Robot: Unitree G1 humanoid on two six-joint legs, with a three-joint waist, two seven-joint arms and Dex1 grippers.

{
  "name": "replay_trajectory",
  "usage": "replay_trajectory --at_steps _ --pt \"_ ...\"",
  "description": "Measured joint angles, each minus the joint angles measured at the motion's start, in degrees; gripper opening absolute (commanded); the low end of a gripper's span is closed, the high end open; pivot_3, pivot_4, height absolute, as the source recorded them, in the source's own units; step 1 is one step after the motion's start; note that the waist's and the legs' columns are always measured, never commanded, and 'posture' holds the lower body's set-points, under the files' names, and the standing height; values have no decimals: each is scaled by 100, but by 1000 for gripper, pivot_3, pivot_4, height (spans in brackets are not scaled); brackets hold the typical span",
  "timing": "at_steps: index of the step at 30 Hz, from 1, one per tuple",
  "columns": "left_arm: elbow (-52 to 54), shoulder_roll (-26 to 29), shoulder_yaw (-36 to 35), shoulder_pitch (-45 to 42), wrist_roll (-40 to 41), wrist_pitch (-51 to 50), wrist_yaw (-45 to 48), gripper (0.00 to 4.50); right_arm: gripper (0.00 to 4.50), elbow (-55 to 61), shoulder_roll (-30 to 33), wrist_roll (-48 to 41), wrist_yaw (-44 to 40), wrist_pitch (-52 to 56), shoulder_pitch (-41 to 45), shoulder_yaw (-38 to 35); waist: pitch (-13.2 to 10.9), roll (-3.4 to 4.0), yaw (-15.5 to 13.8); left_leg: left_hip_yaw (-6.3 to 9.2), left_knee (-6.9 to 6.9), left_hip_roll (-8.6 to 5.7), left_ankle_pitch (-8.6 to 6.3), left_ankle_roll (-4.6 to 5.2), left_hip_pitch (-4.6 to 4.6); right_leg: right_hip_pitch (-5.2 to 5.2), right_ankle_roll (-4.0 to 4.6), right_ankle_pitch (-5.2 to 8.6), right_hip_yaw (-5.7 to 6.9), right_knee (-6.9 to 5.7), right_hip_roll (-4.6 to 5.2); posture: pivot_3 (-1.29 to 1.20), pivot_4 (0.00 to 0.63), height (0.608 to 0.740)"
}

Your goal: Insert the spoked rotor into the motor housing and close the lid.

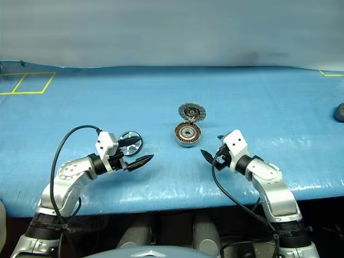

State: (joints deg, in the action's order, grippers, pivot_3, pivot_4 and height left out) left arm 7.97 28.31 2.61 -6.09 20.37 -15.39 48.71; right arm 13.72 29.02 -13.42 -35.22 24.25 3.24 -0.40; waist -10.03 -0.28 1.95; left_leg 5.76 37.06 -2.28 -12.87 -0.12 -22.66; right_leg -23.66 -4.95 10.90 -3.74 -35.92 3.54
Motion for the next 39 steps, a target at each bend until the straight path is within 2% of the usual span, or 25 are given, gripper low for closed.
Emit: replay_trajectory --at_steps 16,19,23,27,35,39 --pt "-15 -6 -28 -48 -2 81 -45 4500 4486 -16 120 60 -237 17 57 227 0 0 -2 0 0 -1 0 0 -1 0 0 0 0 0 0 0 150 740" --pt "-28 -11 -27 -58 -1 98 -53 4500 4486 -33 328 134 -356 102 176 315 0 0 5 -2 1 -1 0 0 0 1 0 0 0 0 0 0 150 740" --pt "-71 -23 -23 -83 -5 138 -54 4500 4486 -132 832 467 -705 264 776 780 -1 -1 25 -5 2 1 0 0 2 -1 -1 -1 0 -1 -1 0 150 740" --pt "-103 -56 -3 -90 -18 210 -65 4500 4486 -254 1037 858 -1168 372 1727 1416 -3 -5 25 -3 0 2 0 0 0 -3 0 -1 2 0 -2 0 150 740" --pt "-113 -136 31 -23 -132 263 -124 4500 4486 -1113 932 1443 -2126 270 3246 2496 -9 -15 6 3 -1 -3 -1 -1 -5 -4 -2 -4 6 6 4 0 150 740" --pt "-109 -195 51 97 -147 311 -136 4500 4486 -1572 798 1670 -2383 106 3510 2783 -10 -16 7 7 -2 -3 -2 -2 -5 -4 -1 -4 9 6 4 0 150 740"
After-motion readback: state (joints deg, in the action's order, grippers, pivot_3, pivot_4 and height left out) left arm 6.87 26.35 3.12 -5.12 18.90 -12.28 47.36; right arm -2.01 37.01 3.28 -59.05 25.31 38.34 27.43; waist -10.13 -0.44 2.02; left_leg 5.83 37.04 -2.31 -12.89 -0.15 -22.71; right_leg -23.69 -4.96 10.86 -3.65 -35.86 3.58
